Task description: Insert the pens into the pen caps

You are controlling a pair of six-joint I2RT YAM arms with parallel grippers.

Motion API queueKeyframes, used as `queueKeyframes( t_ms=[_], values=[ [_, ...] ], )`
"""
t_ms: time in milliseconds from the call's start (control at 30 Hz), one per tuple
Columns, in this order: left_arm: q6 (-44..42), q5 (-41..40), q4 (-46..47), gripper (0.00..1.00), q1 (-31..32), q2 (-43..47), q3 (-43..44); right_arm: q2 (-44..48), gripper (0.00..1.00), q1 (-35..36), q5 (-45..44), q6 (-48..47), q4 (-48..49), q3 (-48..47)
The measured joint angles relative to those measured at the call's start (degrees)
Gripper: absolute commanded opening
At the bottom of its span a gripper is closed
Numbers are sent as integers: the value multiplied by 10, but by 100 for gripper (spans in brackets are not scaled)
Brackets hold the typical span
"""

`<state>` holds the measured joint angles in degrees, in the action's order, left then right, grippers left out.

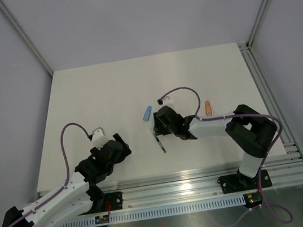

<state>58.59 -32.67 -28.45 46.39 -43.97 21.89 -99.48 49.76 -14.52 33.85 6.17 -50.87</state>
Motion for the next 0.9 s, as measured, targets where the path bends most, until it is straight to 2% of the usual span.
queueKeyframes(
  t_ms=[100,267,400,700,900],
  values=[
    [-4,6,11,89,0,33,-3,30,54,0,3,-8,-5,0],
    [-30,21,28,91,0,181,-12,89,50,3,25,-31,-5,-2],
    [-56,27,-13,98,0,268,23,82,48,24,69,-64,-16,-38],
    [-130,17,-120,99,0,381,211,-104,57,123,127,-156,-110,-290],
    [-182,-15,-169,99,0,420,248,-211,56,131,135,-194,-198,-408]
  ],
)
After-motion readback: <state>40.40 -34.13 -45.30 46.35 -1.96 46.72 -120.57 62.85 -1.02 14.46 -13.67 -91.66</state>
